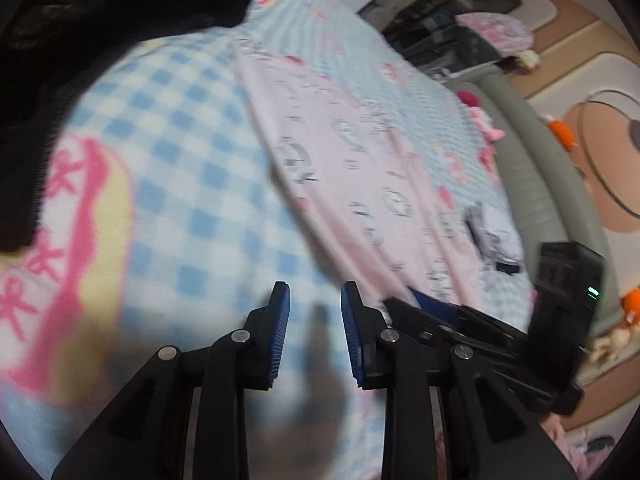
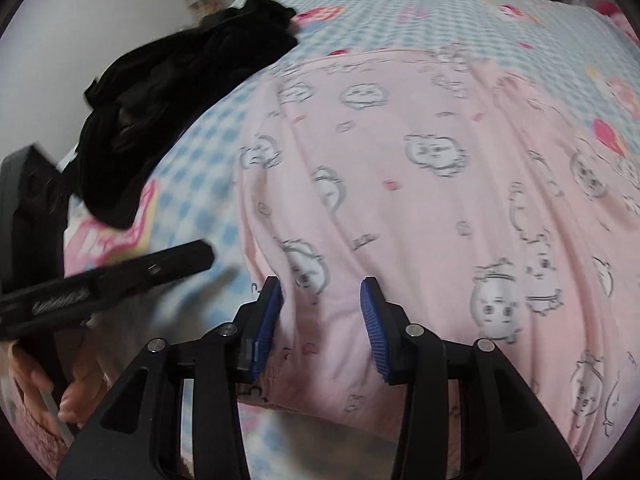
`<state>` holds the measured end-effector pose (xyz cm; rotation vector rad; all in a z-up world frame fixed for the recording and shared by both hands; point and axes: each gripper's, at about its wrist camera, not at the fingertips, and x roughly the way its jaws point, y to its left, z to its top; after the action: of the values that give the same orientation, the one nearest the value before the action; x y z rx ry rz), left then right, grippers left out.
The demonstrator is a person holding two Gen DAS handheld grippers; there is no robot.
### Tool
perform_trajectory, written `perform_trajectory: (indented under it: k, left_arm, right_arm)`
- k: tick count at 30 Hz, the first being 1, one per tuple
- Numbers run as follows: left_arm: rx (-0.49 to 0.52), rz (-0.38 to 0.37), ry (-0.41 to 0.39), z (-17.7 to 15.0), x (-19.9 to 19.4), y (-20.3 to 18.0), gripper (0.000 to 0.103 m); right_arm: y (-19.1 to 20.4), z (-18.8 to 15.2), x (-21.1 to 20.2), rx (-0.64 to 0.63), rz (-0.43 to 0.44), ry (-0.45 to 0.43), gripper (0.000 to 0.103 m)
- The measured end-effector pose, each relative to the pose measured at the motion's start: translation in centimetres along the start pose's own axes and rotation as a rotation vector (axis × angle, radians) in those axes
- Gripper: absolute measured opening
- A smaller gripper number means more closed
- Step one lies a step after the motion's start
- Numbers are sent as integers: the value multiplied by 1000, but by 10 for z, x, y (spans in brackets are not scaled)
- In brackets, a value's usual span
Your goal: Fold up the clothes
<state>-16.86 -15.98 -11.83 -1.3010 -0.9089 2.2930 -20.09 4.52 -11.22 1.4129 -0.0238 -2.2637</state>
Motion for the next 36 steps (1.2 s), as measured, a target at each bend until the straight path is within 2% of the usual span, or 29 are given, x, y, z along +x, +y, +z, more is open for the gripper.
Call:
perform_trajectory:
  k: [7, 9, 12, 15, 17, 18, 19, 20, 22, 27, 36]
  left_arm:
    - [-59, -98, 41, -5, 22, -2, 27]
    - [-68, -118, 46, -4, 25, -4, 27]
    - [-48, -86, 61, -6, 33, -10, 27]
    - [-44, -104, 87, -8, 45, -17, 27]
    - [-7, -74, 98, -9, 52, -25, 27]
    - [13, -49, 96, -10, 53, -28, 23]
    - [33, -23, 93, -10, 54, -31, 11]
    - [46, 5, 90, -10, 52, -33, 6]
    - [48, 55, 68, -10, 42, -33, 5]
    - [25, 108, 32, -16, 9, -21, 3]
    - [-112, 6, -21, -22, -25, 16, 2]
  right_arm:
    - [-11, 5, -21, 105, 68, -77, 42]
    - [-13, 6, -19, 108, 46, -53, 42]
    - [-5, 4, -6, 25, 0, 21, 42]
    - [-2, -1, 3, -14, -3, 50, 42]
    - [-2, -5, 6, -31, -3, 52, 42]
    - [-1, -7, 7, -41, -1, 53, 43]
    - [0, -8, 7, -53, -5, 54, 43]
    - [1, -8, 7, -64, -10, 55, 43]
    - [2, -10, 4, -76, -17, 51, 43]
    - [-8, -7, 0, -25, -43, 39, 43]
    - [-10, -8, 1, -29, -64, 44, 45]
